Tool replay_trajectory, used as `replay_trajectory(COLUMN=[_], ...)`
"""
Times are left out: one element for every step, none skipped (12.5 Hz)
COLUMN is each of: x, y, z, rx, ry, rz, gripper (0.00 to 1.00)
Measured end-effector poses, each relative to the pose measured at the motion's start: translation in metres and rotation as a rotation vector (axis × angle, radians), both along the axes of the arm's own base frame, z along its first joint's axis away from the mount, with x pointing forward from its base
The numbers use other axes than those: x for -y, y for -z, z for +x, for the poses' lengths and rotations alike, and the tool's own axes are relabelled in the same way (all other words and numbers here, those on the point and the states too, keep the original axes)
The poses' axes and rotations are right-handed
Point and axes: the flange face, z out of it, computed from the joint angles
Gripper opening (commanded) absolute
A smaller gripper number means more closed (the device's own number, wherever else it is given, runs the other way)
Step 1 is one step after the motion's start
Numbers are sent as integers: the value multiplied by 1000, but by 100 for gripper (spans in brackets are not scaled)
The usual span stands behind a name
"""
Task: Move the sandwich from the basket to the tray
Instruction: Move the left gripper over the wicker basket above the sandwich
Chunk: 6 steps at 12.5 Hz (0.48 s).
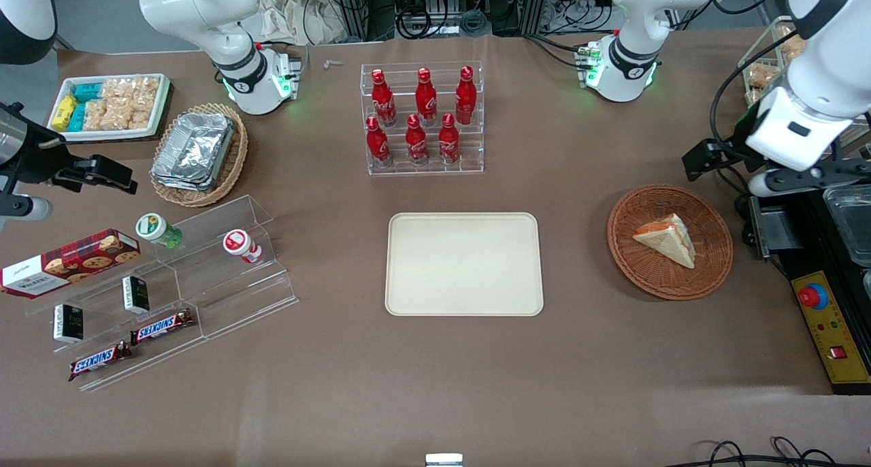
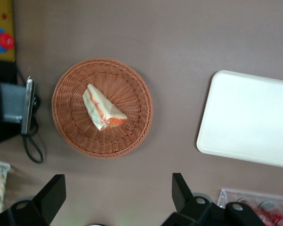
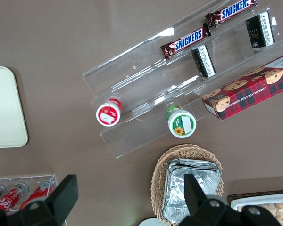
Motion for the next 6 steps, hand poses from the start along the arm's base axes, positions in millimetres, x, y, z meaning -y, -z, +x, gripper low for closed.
replay_trajectory(x=[-4,-6,-6,-7,-10,-15], y=[2,6,10,14,18,21], z=[-1,-2,-5,-8,-11,-13], rx=[-11,-21,-30,-39,-46,-53], ry=[-79,-152,-222,-293,-363,-426], rz=[5,10,17,24,31,37], gripper=[100,100,100,100,100,100])
